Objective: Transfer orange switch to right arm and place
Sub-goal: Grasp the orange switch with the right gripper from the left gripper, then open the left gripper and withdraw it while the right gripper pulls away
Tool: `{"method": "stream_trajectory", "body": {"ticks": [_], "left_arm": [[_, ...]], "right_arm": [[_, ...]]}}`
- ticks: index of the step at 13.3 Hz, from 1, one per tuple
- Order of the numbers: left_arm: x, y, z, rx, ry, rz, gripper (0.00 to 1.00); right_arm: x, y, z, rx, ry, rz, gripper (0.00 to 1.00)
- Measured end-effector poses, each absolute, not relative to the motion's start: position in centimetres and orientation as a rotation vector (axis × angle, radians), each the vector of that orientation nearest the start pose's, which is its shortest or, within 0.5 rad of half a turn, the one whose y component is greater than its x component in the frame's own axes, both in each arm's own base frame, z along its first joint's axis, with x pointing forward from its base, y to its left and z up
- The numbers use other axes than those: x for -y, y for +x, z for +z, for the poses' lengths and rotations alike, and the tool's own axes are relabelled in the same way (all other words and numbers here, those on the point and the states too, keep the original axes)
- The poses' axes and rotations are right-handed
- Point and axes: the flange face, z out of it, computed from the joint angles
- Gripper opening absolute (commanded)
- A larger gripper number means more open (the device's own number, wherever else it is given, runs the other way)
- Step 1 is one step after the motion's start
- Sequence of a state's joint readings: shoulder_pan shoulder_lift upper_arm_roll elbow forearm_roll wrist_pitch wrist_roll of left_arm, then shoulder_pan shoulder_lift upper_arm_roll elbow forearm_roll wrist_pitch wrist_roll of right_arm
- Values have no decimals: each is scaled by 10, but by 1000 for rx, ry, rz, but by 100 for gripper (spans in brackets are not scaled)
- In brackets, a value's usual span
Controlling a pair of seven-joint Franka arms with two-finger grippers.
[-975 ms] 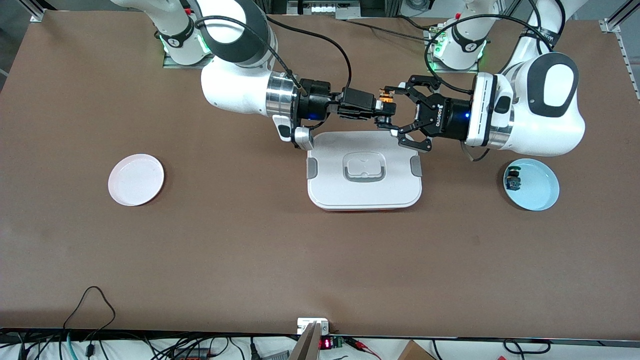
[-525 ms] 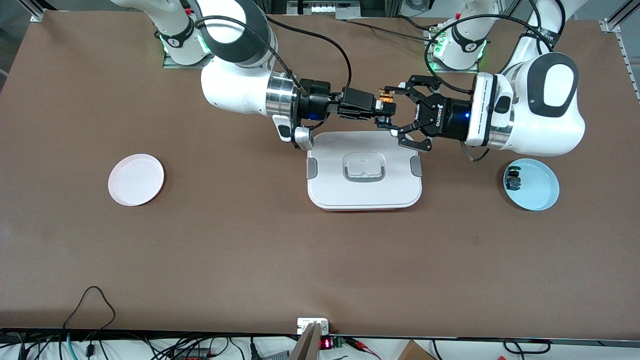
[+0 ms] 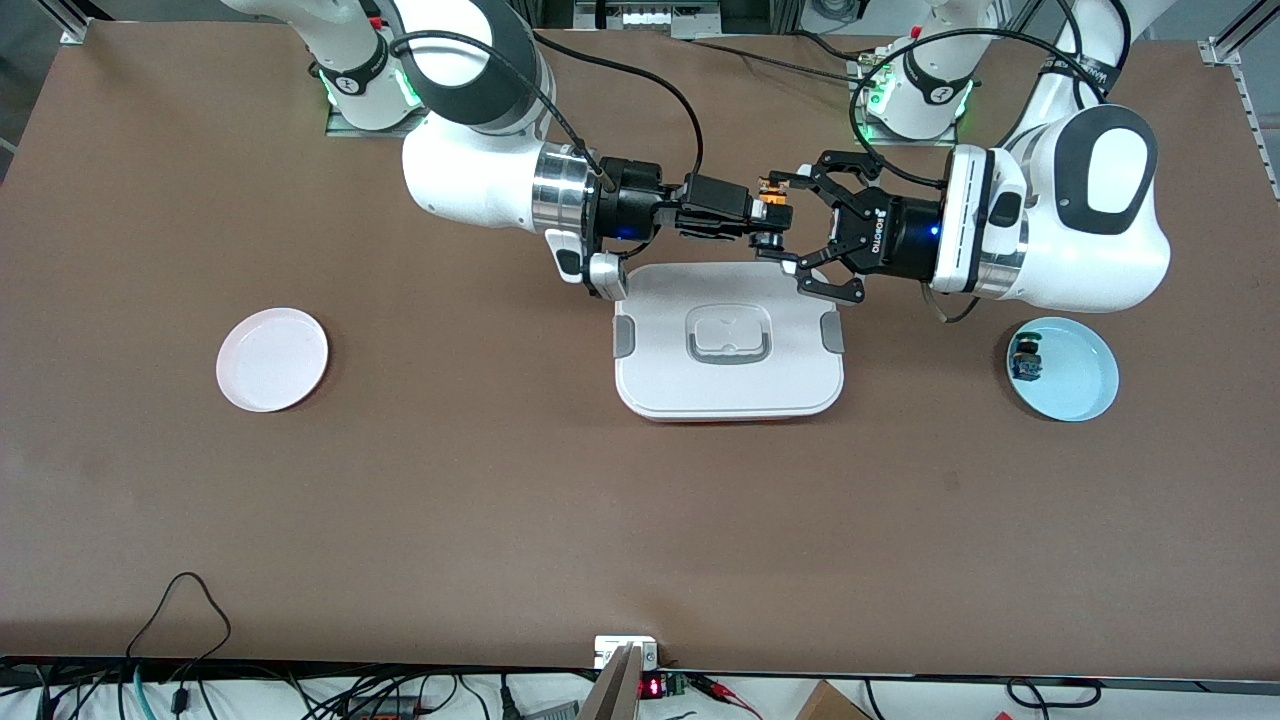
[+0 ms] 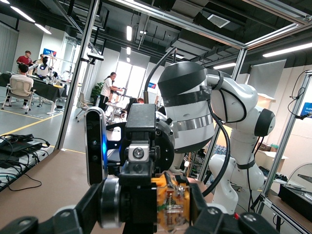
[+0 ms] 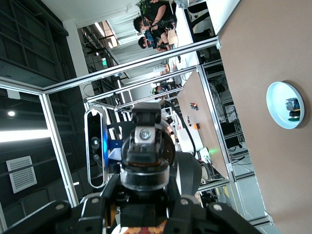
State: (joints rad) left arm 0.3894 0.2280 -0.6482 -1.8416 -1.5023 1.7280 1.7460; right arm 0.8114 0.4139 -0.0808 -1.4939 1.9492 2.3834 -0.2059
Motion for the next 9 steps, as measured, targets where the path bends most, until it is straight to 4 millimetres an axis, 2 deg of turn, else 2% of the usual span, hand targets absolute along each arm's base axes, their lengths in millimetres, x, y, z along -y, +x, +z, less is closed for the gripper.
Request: {"method": "stream_trajectory", "body": {"ticks": [2, 4, 6, 9], "left_arm": [[204, 580, 494, 1058, 1257, 916, 100], [174, 590, 489, 1022, 1288, 948, 100], [127, 601, 481, 1025, 1333, 965, 100], [34, 617, 482, 1100, 1426, 988, 100]], "right_arm": [[-497, 526, 498, -323, -1559, 99, 0], [-498, 526, 498, -321, -1559, 99, 0], [-498, 526, 498, -321, -1559, 99, 0], [-497, 526, 498, -322, -1560, 99, 0]]}}
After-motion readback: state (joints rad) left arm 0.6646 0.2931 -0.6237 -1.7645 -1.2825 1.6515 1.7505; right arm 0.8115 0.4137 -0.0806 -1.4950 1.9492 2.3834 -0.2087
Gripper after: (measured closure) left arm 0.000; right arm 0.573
